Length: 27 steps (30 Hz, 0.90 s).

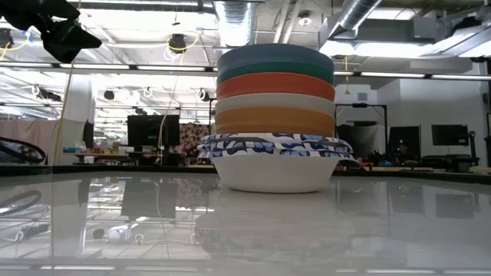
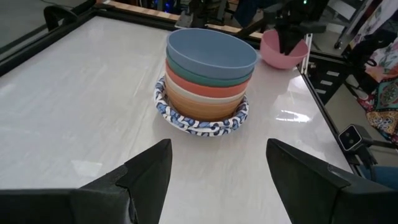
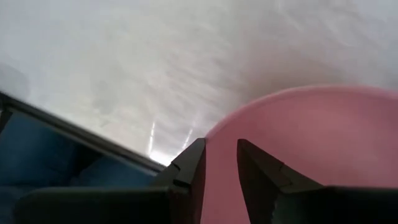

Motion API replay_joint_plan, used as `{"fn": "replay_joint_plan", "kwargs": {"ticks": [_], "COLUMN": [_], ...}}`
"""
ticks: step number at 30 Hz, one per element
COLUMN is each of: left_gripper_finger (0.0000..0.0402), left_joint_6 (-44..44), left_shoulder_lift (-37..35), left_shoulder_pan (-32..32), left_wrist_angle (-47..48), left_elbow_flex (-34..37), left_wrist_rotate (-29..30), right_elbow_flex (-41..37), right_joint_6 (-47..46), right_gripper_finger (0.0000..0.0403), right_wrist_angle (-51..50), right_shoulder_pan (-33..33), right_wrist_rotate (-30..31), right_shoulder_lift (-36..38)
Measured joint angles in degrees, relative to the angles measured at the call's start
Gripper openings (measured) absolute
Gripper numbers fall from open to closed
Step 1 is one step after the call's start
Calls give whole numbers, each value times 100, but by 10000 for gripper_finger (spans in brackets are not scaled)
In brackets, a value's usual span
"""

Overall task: Nest bowls inside each other
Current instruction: Stack the pink bowl into the blue bowl

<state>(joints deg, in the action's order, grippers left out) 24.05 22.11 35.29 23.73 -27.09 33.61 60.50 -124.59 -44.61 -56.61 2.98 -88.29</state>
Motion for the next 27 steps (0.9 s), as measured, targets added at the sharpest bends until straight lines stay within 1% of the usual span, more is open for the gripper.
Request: {"fn": "replay_joint_plan", "kwargs": {"ticks": [7,17,27], "left_gripper_finger": [251,251,251], "left_joint_6": [-2,-2,0], "left_shoulder_lift": [2,0,0], "left_shoulder_pan": [0,0,-2], "left_wrist_angle": [-2,-4,-2], "left_elbow_flex": [0,2,2], "left_wrist_rotate": [-2,-2,-2], "right_elbow_flex": [1,88,88], "right_joint_6": [34,80,-127], "right_gripper_finger": [111,111,111], "right_wrist_angle": [-18,-76,-199], "right_shoulder_pan": [58,89,89], "right_wrist_rotate": [-39,-137,-154], "right_shoulder_lift": [-220,-167,-180]}}
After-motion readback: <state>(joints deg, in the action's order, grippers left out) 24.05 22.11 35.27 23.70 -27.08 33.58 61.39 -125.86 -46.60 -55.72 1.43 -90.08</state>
